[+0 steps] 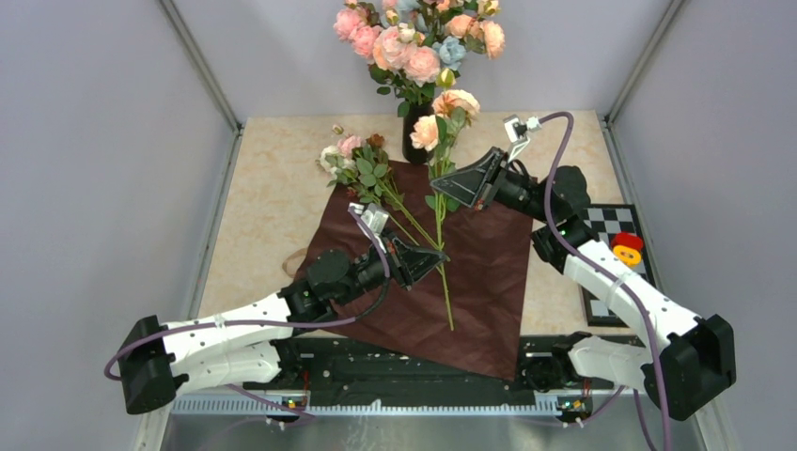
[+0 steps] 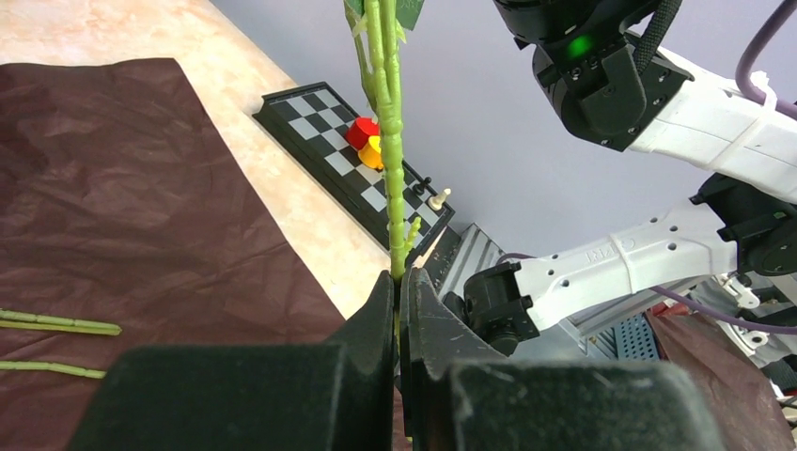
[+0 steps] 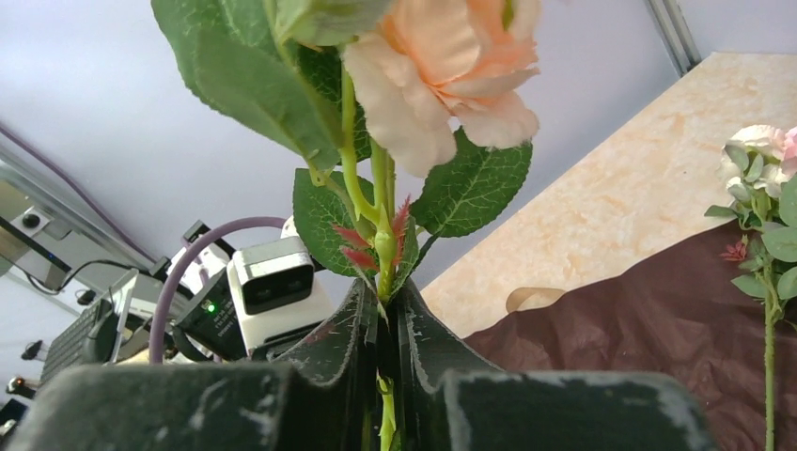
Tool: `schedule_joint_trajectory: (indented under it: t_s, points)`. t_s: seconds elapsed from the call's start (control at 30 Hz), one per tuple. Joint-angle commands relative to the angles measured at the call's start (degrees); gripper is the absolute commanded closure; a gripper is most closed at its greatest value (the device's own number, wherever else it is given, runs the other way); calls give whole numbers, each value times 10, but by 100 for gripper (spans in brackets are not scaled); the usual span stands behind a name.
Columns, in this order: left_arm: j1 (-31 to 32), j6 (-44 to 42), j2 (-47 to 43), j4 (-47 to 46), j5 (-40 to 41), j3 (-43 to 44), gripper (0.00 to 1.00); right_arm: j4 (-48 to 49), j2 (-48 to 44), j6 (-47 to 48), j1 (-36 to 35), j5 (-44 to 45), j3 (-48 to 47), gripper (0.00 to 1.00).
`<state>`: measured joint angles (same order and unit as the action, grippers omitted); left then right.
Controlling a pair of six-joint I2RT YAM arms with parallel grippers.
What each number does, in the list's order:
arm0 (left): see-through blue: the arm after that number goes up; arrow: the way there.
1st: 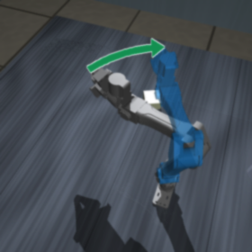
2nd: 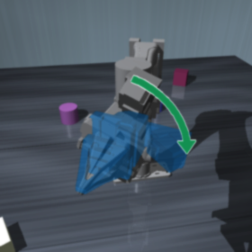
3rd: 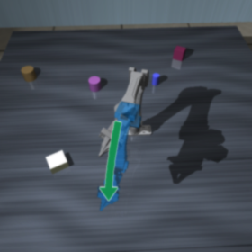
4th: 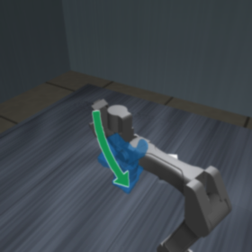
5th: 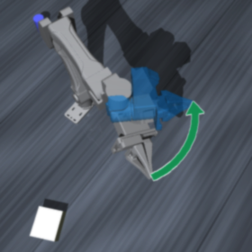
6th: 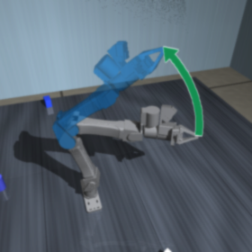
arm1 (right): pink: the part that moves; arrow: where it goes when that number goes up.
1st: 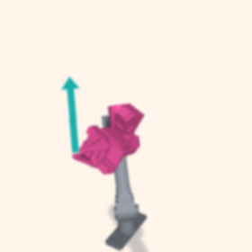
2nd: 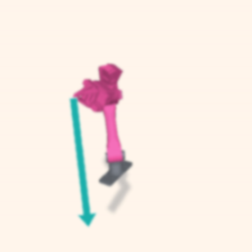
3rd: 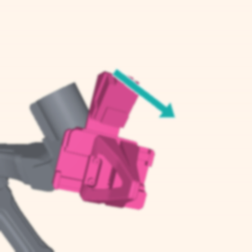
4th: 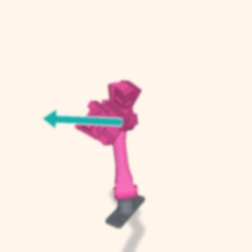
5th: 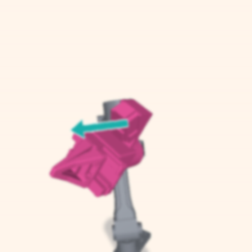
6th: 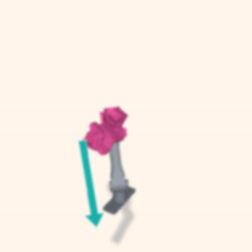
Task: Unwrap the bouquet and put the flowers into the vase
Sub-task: Insert the fake flower into the vase.
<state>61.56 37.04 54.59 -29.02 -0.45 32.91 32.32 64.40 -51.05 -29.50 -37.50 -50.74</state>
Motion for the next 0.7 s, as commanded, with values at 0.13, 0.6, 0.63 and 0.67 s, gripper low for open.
schedule_joint_trajectory:
  t_s: [0.13,0.6,0.63,0.67]
  points:
    - [2,-17,-5,3,-3,24,100,32,-12,20,-4,19,-9,100]
    - [-64,-78,-11,217,-3,111,1,-178,-117,240,-4,163,-38,100]
    - [-83,-81,-6,242,-34,127,1,-194,-123,259,-4,179,-41,100]
    - [-106,-84,-2,266,-62,140,1,-203,-128,274,-4,195,-47,100]
